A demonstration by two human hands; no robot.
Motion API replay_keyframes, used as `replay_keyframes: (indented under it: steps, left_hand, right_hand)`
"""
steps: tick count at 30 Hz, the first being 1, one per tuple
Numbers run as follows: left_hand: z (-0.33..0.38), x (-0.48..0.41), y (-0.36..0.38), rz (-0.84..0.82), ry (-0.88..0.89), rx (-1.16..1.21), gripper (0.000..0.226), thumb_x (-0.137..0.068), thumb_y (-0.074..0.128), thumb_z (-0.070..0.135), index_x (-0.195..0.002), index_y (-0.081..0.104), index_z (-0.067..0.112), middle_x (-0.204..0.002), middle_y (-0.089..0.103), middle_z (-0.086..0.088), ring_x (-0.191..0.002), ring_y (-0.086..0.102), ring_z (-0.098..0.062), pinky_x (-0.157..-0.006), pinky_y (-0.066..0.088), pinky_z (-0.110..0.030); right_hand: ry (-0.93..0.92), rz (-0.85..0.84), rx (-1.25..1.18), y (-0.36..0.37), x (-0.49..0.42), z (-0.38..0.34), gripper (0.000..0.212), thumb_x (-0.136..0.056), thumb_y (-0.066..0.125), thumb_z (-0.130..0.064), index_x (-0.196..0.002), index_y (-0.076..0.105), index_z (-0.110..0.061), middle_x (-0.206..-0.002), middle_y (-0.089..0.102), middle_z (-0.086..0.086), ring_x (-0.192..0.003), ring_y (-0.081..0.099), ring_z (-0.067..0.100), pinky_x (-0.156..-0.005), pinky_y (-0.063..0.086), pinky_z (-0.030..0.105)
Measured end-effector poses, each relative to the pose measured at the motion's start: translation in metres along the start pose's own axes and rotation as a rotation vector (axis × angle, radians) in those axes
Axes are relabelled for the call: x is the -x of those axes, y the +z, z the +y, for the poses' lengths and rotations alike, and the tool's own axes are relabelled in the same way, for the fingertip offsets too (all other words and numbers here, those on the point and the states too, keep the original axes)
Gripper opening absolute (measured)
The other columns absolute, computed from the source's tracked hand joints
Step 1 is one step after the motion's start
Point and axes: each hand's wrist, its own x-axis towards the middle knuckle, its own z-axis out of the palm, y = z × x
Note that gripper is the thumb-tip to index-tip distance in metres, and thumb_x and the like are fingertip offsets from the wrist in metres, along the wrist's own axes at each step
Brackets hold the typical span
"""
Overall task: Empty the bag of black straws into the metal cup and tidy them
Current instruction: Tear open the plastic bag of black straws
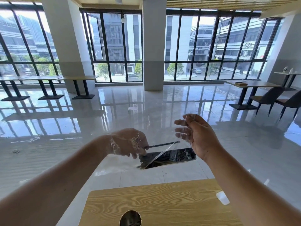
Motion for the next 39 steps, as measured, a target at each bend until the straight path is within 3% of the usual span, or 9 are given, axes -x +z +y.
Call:
replay_keyframes:
  steps: [2,6,9,14,17,21,29,34,39]
  left_hand:
    - [-0.003,-0.001,0.001,0.081,-0.007,-0.291,0.010,-0.095,0.071,0.016,-0.090,0.075,0.024,-0.083,0.077,0.001,-0.066,0.073,-0.014,-0.052,0.053,-0.020]
    - [-0.005,-0.009,0.001,-0.041,0.001,0.249,0.013,-0.092,0.060,-0.003,-0.094,0.072,-0.003,-0.081,0.075,-0.015,-0.066,0.072,-0.021,-0.051,0.056,-0.024]
    - [0.000,-0.018,0.014,0.075,-0.061,-0.195,0.025,-0.096,0.066,0.000,-0.090,0.075,0.023,-0.067,0.076,0.011,-0.060,0.070,0.000,-0.055,0.055,-0.015]
    - [0.002,-0.001,0.038,0.149,0.188,-0.080,0.037,-0.099,0.065,0.003,-0.135,0.061,-0.001,-0.114,0.075,-0.019,-0.058,0.070,-0.011,-0.052,0.057,-0.021]
    - [0.009,0.012,0.033,0.166,0.190,0.047,0.036,-0.102,0.060,0.003,-0.138,0.060,0.000,-0.134,0.065,-0.020,-0.094,0.068,-0.002,-0.080,0.056,-0.018]
    - [-0.001,0.041,0.005,0.237,0.292,0.256,0.034,-0.091,0.066,-0.010,-0.125,0.065,-0.004,-0.127,0.070,-0.024,-0.111,0.068,-0.042,-0.106,0.052,-0.052]
    - [-0.056,0.067,-0.024,0.166,0.321,0.648,0.092,-0.078,0.048,0.090,-0.136,0.068,0.021,-0.136,0.068,-0.020,-0.121,0.068,-0.040,-0.102,0.056,-0.051]
    - [-0.064,0.052,0.014,0.543,0.299,0.414,0.008,-0.084,0.085,0.018,-0.086,0.080,0.012,-0.086,0.079,-0.015,-0.075,0.077,-0.020,-0.071,0.061,-0.028]
    - [-0.087,0.040,0.040,0.656,0.200,0.382,0.006,-0.094,0.070,0.002,-0.095,0.074,0.006,-0.075,0.078,-0.005,-0.064,0.070,-0.014,-0.064,0.054,-0.023]
  right_hand:
    - [0.002,0.007,0.007,-0.002,0.001,0.000,0.021,-0.112,0.051,-0.018,-0.100,0.068,-0.013,-0.099,0.083,0.013,-0.075,0.078,0.025,-0.072,0.066,0.040]
    - [0.007,-0.017,0.013,0.000,0.003,0.000,0.021,-0.111,0.052,-0.019,-0.099,0.067,-0.013,-0.100,0.083,0.013,-0.077,0.077,0.026,-0.078,0.065,0.043]
    - [-0.004,-0.038,0.018,0.007,0.005,0.001,0.022,-0.111,0.051,-0.020,-0.098,0.067,-0.013,-0.100,0.083,0.013,-0.078,0.078,0.026,-0.078,0.065,0.044]
    - [-0.027,-0.043,0.013,0.015,0.003,0.001,0.022,-0.112,0.051,-0.021,-0.101,0.067,-0.012,-0.101,0.082,0.015,-0.079,0.078,0.027,-0.078,0.066,0.043]
    - [-0.029,-0.027,-0.002,0.008,0.000,-0.003,0.020,-0.111,0.052,-0.019,-0.099,0.067,-0.013,-0.099,0.083,0.013,-0.077,0.078,0.026,-0.078,0.066,0.043]
    - [-0.011,0.002,-0.018,-0.005,-0.003,-0.006,0.018,-0.109,0.056,-0.017,-0.096,0.068,-0.016,-0.101,0.083,0.015,-0.075,0.078,0.026,-0.072,0.066,0.041]
    - [-0.010,0.054,0.003,-0.026,-0.001,0.004,0.026,-0.109,0.058,-0.018,-0.089,0.074,-0.023,-0.106,0.082,0.017,-0.080,0.079,0.029,-0.072,0.066,0.042]
    - [-0.008,0.113,0.099,-0.040,0.010,0.030,0.026,-0.109,0.058,-0.019,-0.089,0.072,-0.023,-0.103,0.082,0.016,-0.078,0.078,0.028,-0.069,0.065,0.039]
    - [-0.016,0.184,0.242,-0.063,0.026,0.062,0.016,-0.110,0.055,-0.017,-0.101,0.068,-0.018,-0.098,0.082,0.015,-0.074,0.078,0.029,-0.064,0.065,0.036]
